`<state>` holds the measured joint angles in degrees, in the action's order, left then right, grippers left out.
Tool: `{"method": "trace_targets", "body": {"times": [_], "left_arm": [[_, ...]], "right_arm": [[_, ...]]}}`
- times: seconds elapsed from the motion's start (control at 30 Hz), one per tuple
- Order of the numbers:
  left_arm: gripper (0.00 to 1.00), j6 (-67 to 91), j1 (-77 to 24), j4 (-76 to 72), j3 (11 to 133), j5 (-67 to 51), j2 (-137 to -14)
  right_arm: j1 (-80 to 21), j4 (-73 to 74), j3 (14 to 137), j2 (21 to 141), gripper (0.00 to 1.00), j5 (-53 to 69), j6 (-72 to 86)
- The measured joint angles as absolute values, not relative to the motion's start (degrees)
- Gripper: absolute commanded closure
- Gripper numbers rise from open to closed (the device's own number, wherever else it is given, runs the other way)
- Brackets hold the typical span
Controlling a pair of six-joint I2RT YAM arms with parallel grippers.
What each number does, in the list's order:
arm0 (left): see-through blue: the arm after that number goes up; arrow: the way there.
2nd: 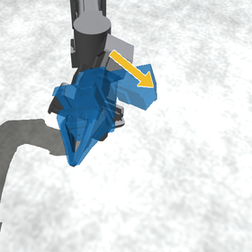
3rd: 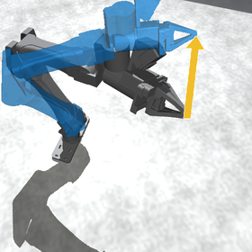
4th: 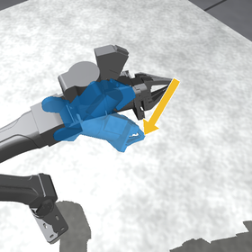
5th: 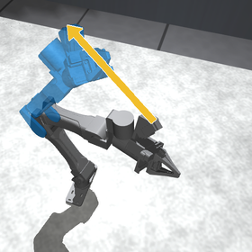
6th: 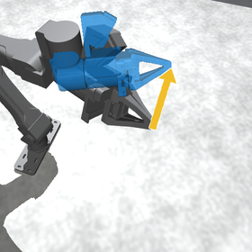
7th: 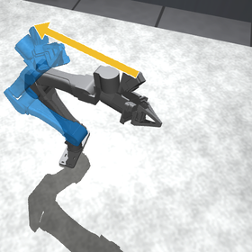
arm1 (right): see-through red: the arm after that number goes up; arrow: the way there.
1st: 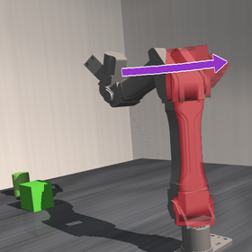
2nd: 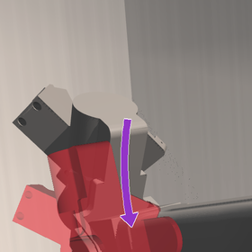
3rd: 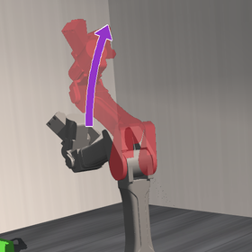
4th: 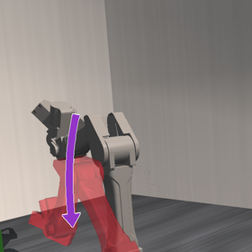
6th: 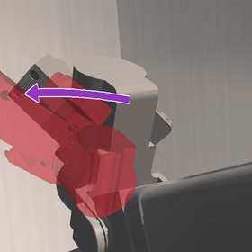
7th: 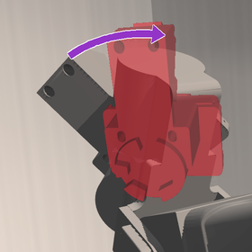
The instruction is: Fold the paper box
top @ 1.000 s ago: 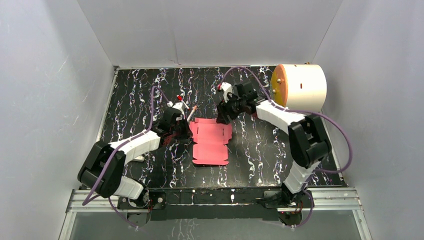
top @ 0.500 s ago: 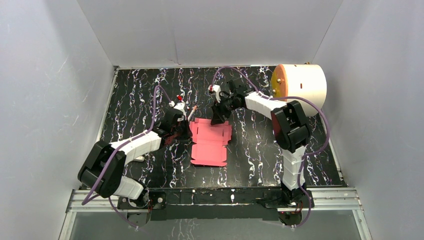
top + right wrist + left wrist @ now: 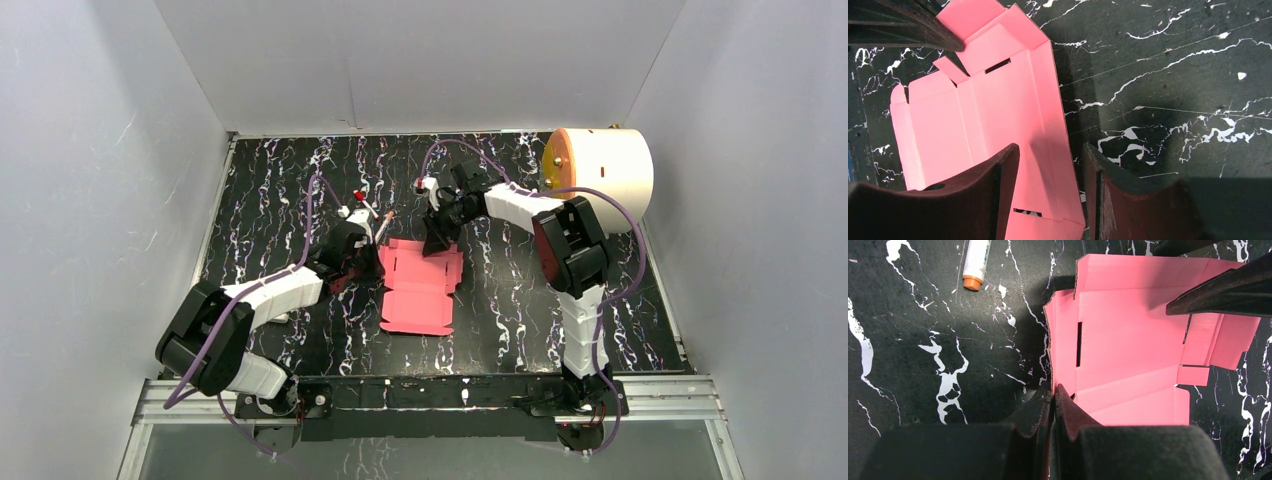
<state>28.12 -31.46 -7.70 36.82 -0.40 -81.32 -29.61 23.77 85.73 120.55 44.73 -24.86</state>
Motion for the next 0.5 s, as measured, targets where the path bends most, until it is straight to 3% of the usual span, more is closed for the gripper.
{"method": "trace_targets", "body": {"times": [0.13,0.4,0.5], "left_arm": [[0.98,28.12,-31.55,-8.12,36.77,-0.4,-81.32],[0.98,28.12,-31.66,-8.78,36.67,-0.43,-81.32],[0.96,28.14,-31.68,-9.15,36.53,-0.43,-81.32]], "right_arm": [[-29.61,24.05,86.06,120.55,0.54,44.53,-25.47],[-29.56,24.88,86.98,120.6,0.91,44.8,-26.37],[-29.52,26.04,87.0,120.6,1.0,45.54,-27.0]]}}
